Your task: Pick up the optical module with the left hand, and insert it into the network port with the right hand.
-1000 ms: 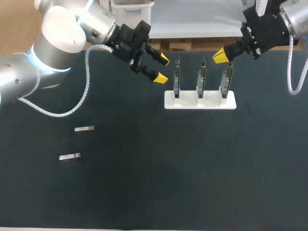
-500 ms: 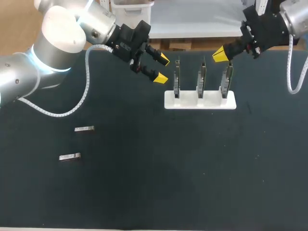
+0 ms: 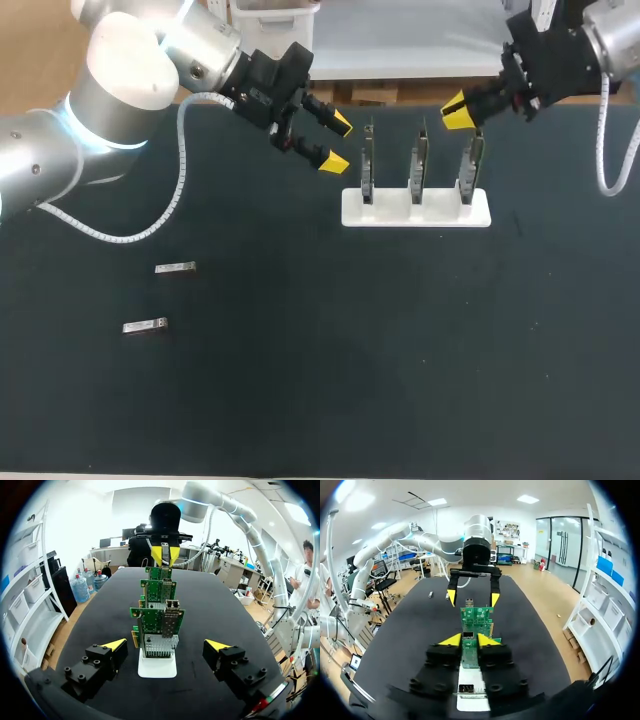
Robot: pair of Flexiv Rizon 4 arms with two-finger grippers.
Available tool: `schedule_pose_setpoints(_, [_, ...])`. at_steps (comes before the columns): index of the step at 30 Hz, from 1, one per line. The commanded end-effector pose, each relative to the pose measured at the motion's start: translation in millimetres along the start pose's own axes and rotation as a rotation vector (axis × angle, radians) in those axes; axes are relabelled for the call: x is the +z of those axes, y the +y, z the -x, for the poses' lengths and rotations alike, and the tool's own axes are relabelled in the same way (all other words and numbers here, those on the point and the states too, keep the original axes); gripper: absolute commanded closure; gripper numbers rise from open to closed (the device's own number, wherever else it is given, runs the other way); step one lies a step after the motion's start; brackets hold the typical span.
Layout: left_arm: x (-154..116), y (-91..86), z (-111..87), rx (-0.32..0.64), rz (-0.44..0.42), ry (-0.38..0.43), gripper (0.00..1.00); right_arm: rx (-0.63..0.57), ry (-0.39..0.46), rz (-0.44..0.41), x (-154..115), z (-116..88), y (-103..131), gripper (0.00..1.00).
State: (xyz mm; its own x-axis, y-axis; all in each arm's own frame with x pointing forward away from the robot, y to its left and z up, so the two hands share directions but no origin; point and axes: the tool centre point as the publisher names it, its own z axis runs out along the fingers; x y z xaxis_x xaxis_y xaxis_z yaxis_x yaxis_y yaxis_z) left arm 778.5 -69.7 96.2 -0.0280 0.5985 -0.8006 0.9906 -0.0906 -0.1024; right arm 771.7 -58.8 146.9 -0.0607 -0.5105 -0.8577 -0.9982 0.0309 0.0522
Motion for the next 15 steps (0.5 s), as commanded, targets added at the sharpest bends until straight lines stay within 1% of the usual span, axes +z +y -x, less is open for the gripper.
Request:
schedule_pose_setpoints(1, [0.0, 1.6, 0.8, -0.002, -0.003, 0.004, 0.0, -0.001, -0.001, -0.004, -0.1, -0.2, 1.5, 0.0])
schedule_pose_setpoints(11, [0.0, 1.6, 0.8, -0.002, -0.003, 0.004, 0.0, -0.001, -0.001, -0.004, -0.1, -0.2, 1.5, 0.0])
schedule_pose_setpoints(14, [-1.5, 0.2, 1.9, 0.0, 0.004, 0.01, 0.0, -0.001, -0.001, -0.004, -0.1, -0.2, 1.5, 0.0])
schedule_pose_setpoints(15, [-2.9, -0.1, 2.3, 0.002, 0.02, 0.021, 0.0, -0.001, -0.001, -0.004, -0.1, -0.2, 1.5, 0.0])
